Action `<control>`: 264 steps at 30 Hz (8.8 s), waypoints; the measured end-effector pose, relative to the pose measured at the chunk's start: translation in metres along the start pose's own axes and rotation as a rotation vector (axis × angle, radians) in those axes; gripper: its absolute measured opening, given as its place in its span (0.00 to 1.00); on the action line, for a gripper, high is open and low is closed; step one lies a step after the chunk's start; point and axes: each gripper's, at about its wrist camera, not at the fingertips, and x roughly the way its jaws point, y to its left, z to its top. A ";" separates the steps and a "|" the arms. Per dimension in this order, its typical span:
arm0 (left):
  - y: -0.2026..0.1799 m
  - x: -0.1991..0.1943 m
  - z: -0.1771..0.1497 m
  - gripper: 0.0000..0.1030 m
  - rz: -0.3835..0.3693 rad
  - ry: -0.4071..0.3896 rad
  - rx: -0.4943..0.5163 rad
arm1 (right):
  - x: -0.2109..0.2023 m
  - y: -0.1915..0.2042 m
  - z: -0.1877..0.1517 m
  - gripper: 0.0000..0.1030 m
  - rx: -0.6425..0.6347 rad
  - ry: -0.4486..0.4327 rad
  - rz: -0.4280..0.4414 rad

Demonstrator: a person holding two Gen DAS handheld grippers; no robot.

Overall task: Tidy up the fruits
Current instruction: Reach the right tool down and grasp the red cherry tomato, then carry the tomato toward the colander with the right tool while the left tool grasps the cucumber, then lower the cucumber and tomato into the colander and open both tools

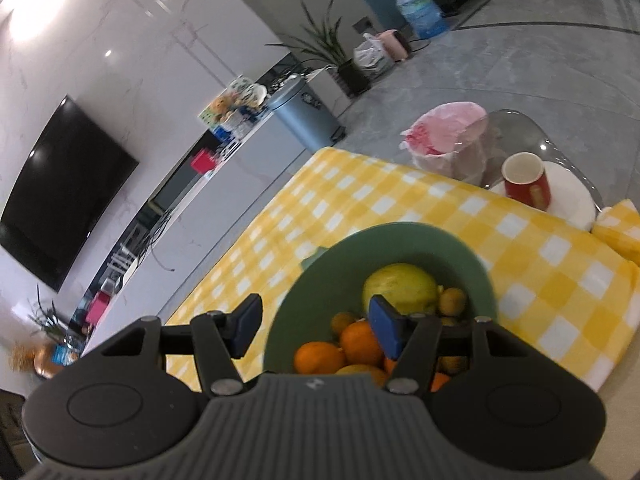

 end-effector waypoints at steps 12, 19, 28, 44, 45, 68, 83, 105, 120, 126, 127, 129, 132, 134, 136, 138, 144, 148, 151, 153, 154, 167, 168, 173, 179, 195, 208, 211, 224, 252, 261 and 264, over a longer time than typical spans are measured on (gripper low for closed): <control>0.025 -0.044 0.000 0.73 0.106 -0.029 -0.010 | 0.002 0.036 -0.007 0.56 -0.041 0.055 0.127; 0.053 -0.072 -0.008 0.73 0.177 -0.026 -0.045 | 0.006 0.061 -0.011 0.56 -0.088 0.083 0.119; 0.110 -0.104 -0.032 0.73 0.297 -0.010 -0.141 | 0.017 0.083 -0.026 0.46 -0.103 0.183 0.277; 0.213 -0.102 -0.094 0.72 0.316 0.020 -0.341 | 0.061 0.128 -0.090 0.22 -0.299 0.304 0.003; 0.216 -0.100 -0.096 0.72 0.306 0.011 -0.344 | 0.064 0.126 -0.093 0.22 -0.289 0.300 -0.027; 0.209 -0.067 -0.106 0.72 0.068 0.003 -0.339 | 0.107 0.029 -0.101 0.24 0.294 0.121 -0.321; 0.209 -0.065 -0.108 0.72 0.054 0.021 -0.349 | 0.096 0.002 -0.109 0.21 0.462 0.135 -0.236; 0.221 -0.069 -0.108 0.72 0.037 -0.002 -0.394 | 0.097 0.111 -0.160 0.22 -0.497 0.532 -0.193; 0.222 -0.065 -0.110 0.72 0.044 0.011 -0.410 | 0.120 0.132 -0.172 0.22 -0.570 0.450 -0.278; 0.221 -0.064 -0.110 0.72 0.048 0.017 -0.408 | 0.115 0.133 -0.175 0.27 -0.610 0.484 -0.287; 0.221 -0.064 -0.111 0.72 0.049 0.018 -0.408 | 0.115 0.133 -0.176 0.27 -0.622 0.483 -0.290; 0.220 -0.063 -0.111 0.72 0.051 0.022 -0.406 | 0.113 0.135 -0.180 0.25 -0.649 0.477 -0.295; 0.220 -0.063 -0.111 0.72 0.053 0.026 -0.400 | 0.111 0.137 -0.183 0.24 -0.678 0.483 -0.312; 0.220 -0.063 -0.112 0.72 0.054 0.028 -0.402 | 0.110 0.137 -0.184 0.23 -0.687 0.490 -0.316; 0.220 -0.063 -0.112 0.72 0.054 0.029 -0.404 | 0.109 0.137 -0.183 0.23 -0.686 0.492 -0.316; 0.220 -0.063 -0.112 0.72 0.056 0.029 -0.403 | 0.109 0.135 -0.181 0.22 -0.672 0.491 -0.309; 0.212 -0.061 -0.113 0.72 0.080 0.009 -0.358 | 0.102 0.129 -0.165 0.22 -0.547 0.461 -0.221; 0.196 -0.056 -0.113 0.75 0.089 -0.026 -0.250 | 0.094 0.125 -0.148 0.22 -0.483 0.441 -0.154; 0.179 -0.053 -0.114 0.75 0.118 -0.058 -0.150 | 0.086 0.117 -0.129 0.22 -0.391 0.406 -0.094; 0.169 -0.054 -0.113 0.75 0.126 -0.086 -0.089 | 0.079 0.109 -0.116 0.22 -0.335 0.377 -0.051; 0.163 -0.055 -0.112 0.75 0.130 -0.101 -0.048 | 0.076 0.106 -0.111 0.22 -0.312 0.366 -0.038; 0.095 -0.008 -0.077 0.76 0.181 -0.105 0.443 | 0.028 0.030 -0.051 0.22 -0.057 0.199 0.061; 0.089 0.001 -0.074 0.76 0.188 -0.095 0.504 | 0.026 0.027 -0.049 0.22 -0.048 0.192 0.066; 0.076 0.033 -0.059 0.77 0.087 -0.096 0.747 | 0.016 0.012 -0.043 0.23 -0.020 0.168 0.061; 0.086 0.077 -0.034 0.77 -0.053 0.076 0.861 | -0.001 -0.008 -0.032 0.23 0.042 0.126 0.122; 0.119 0.074 -0.016 0.47 -0.031 0.193 0.392 | 0.000 -0.016 -0.029 0.23 0.102 0.114 0.147; 0.113 0.063 -0.049 0.46 0.088 0.014 0.384 | -0.003 -0.016 -0.026 0.23 0.129 0.066 0.099; 0.108 0.063 -0.051 0.44 0.131 0.003 0.392 | -0.006 -0.023 -0.025 0.23 0.168 0.046 0.099; 0.077 -0.009 -0.021 0.44 -0.113 -0.139 0.146 | -0.030 -0.048 -0.016 0.23 0.234 -0.061 0.053; -0.021 0.080 0.004 0.40 -0.093 -0.036 0.119 | -0.026 -0.078 -0.017 0.44 0.296 -0.084 -0.049; -0.025 0.055 0.006 0.31 -0.201 -0.116 0.018 | -0.028 -0.079 -0.017 0.45 0.311 -0.088 -0.043; -0.026 0.050 0.007 0.47 -0.171 -0.133 0.027 | -0.029 -0.079 -0.017 0.45 0.311 -0.092 -0.045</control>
